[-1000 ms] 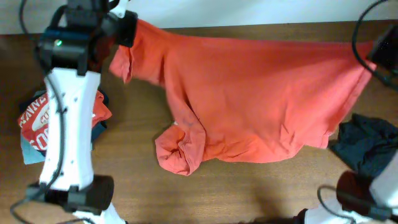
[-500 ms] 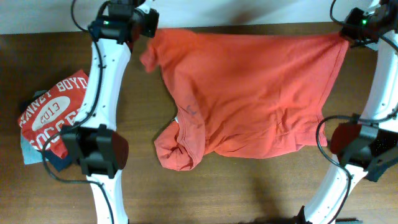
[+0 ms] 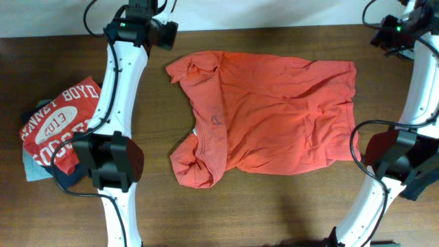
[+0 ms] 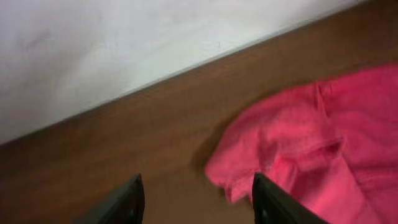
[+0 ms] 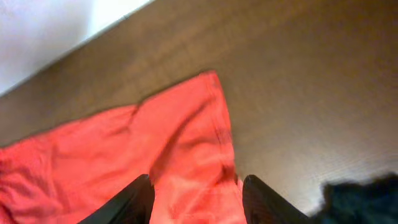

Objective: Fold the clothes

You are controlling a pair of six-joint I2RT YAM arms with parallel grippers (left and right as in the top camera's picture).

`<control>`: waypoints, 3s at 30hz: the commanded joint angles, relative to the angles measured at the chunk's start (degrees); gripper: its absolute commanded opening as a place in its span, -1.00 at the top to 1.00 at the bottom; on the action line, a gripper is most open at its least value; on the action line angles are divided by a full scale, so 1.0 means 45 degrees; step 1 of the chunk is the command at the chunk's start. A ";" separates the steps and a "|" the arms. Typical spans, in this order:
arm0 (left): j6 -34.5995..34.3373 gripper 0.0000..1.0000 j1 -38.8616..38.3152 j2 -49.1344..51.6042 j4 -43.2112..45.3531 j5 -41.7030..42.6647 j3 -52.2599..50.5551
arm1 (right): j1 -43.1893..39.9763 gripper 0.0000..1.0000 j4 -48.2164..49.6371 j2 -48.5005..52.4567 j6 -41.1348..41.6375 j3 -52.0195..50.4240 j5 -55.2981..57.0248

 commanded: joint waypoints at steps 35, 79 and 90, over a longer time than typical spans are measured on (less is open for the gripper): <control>0.2511 0.24 -0.1943 -0.0612 -0.1326 0.2336 -0.6407 | 0.3279 0.16 -0.0267 -0.3449 -0.0923 -0.8752 -0.0466; -0.1710 0.78 0.1812 0.0044 0.2720 -0.0053 -0.7028 | 0.3580 -0.01 0.1749 -0.3434 -0.0913 -1.1176 -0.0461; -0.1185 0.21 0.1311 0.0034 -0.1831 0.1579 -0.5056 | 0.3585 -0.01 0.2982 -0.3434 -0.0651 -1.3731 -0.0801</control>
